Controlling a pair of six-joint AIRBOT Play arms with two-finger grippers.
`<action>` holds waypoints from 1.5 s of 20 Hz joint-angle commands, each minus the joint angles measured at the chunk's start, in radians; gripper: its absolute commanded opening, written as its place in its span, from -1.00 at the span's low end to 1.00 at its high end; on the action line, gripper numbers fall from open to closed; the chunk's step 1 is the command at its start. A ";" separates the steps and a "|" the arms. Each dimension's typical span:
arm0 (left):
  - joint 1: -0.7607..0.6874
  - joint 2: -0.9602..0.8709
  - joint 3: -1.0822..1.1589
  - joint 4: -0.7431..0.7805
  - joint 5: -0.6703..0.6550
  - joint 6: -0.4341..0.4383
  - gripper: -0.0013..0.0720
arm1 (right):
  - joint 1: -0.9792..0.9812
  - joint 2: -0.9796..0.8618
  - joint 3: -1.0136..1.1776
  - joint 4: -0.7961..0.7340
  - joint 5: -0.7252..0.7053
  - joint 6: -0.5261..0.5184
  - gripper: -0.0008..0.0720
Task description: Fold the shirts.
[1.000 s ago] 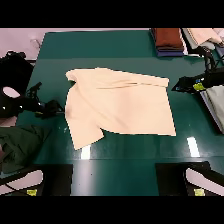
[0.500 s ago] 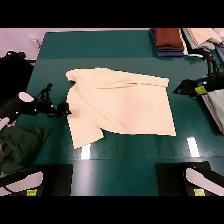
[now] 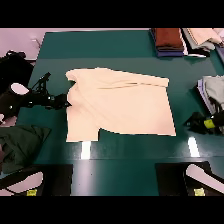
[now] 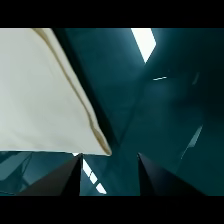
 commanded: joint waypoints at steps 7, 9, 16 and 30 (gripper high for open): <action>0.000 0.005 0.008 0.000 -0.029 0.000 -0.89 | 0.167 -0.108 -0.151 0.185 -0.165 -0.051 -0.08; 0.000 0.006 0.008 0.000 -0.059 0.000 -0.90 | 0.236 -0.104 -0.150 0.200 -0.204 -0.052 -0.71; 0.000 0.293 0.211 0.008 -0.087 -0.038 -0.90 | 0.304 0.163 0.260 0.198 -0.096 -0.061 -0.93; 0.000 0.465 1.266 0.231 -0.075 -0.224 -0.90 | 0.103 0.280 1.418 0.190 -0.023 0.011 -0.94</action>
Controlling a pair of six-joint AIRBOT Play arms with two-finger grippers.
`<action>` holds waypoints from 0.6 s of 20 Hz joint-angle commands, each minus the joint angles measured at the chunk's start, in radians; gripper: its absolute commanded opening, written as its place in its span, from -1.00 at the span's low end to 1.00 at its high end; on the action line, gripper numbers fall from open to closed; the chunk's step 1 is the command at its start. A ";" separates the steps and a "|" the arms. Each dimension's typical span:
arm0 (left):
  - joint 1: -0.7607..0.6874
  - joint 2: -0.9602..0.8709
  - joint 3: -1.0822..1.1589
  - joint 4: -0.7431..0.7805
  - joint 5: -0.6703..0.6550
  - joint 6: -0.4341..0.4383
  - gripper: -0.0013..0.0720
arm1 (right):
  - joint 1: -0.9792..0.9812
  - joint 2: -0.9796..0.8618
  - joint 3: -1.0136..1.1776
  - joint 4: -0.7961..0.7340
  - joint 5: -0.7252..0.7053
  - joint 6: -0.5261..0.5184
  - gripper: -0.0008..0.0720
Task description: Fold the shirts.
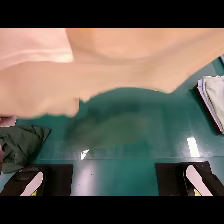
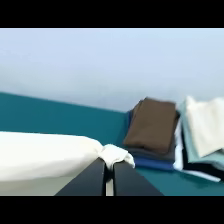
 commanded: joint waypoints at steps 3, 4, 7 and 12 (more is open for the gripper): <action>0.001 -0.038 -0.013 0.093 -0.095 -0.073 -0.90 | -0.053 -0.046 0.107 0.036 0.083 0.074 -0.94; 0.000 -0.061 -0.069 0.086 -0.121 -0.073 -0.90 | -0.052 -0.053 0.054 0.061 0.076 0.074 -0.94; 0.000 -0.171 -0.265 0.050 -0.180 -0.070 -0.90 | -0.051 -0.123 -0.115 0.068 0.111 0.074 -0.94; 0.000 -0.433 -0.579 0.031 -0.181 -0.032 -0.89 | 0.101 -0.344 -0.412 -0.087 0.122 0.074 -0.94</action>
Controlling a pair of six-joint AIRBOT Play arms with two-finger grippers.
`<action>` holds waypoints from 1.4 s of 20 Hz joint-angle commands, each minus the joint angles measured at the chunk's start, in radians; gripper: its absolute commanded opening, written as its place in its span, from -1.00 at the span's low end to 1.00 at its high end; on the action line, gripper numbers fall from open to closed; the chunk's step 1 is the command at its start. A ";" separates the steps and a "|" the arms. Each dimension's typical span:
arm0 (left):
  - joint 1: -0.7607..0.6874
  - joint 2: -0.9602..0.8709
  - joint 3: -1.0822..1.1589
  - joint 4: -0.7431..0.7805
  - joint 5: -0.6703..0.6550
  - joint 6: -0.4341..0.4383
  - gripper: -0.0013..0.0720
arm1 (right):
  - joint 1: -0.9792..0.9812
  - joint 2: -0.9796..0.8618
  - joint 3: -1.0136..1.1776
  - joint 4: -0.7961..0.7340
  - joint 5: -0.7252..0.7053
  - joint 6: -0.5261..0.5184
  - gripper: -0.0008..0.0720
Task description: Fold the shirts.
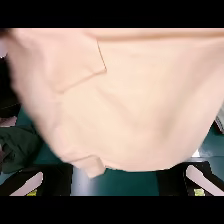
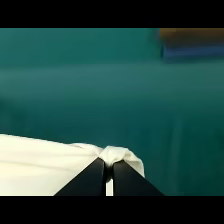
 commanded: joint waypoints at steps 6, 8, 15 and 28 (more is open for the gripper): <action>0.001 -0.462 -0.252 -0.176 0.154 0.136 -0.90 | 0.253 -0.447 -0.195 -0.227 -0.120 0.019 -0.94; 0.002 -0.518 -0.228 -0.183 0.246 0.138 -0.90 | 0.275 -0.546 -0.098 -0.226 -0.157 0.052 -0.94; 0.014 -0.554 -0.037 -0.081 0.148 0.139 -0.89 | 0.268 -0.647 0.191 -0.266 -0.090 0.056 -0.94; -0.027 -0.553 -0.285 -0.003 -0.040 0.100 0.55 | 0.260 -0.406 -0.352 -0.309 -0.161 0.013 -0.83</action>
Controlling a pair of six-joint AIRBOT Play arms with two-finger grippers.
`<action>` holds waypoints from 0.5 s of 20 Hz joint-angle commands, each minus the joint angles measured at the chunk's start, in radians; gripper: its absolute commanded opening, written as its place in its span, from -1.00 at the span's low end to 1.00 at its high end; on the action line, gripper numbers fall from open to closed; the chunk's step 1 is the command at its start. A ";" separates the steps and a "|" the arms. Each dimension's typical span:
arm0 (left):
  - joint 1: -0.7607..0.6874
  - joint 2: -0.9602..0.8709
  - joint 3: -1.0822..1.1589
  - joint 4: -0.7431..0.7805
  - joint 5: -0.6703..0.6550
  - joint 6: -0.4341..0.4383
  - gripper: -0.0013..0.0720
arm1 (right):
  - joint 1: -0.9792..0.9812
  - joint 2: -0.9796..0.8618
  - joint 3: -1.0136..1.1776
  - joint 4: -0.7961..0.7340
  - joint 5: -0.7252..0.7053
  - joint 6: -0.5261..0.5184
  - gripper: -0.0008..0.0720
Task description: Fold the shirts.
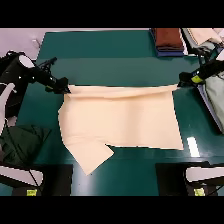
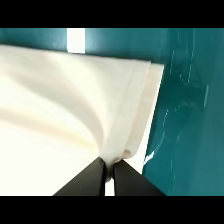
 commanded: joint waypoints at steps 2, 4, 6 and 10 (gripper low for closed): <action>-0.009 0.015 -0.055 0.009 -0.003 -0.050 0.53 | -0.003 0.087 -0.142 0.097 -0.072 0.000 -0.08; -0.009 0.063 -0.056 0.026 -0.041 -0.051 0.53 | -0.003 0.128 -0.148 0.112 -0.052 -0.001 -0.08; -0.010 0.163 -0.119 0.088 -0.070 -0.069 0.53 | -0.002 0.184 -0.148 0.112 -0.013 -0.002 -0.08; -0.010 0.488 -0.503 0.172 -0.055 -0.134 0.53 | -0.002 0.299 -0.148 0.116 0.005 -0.003 -0.08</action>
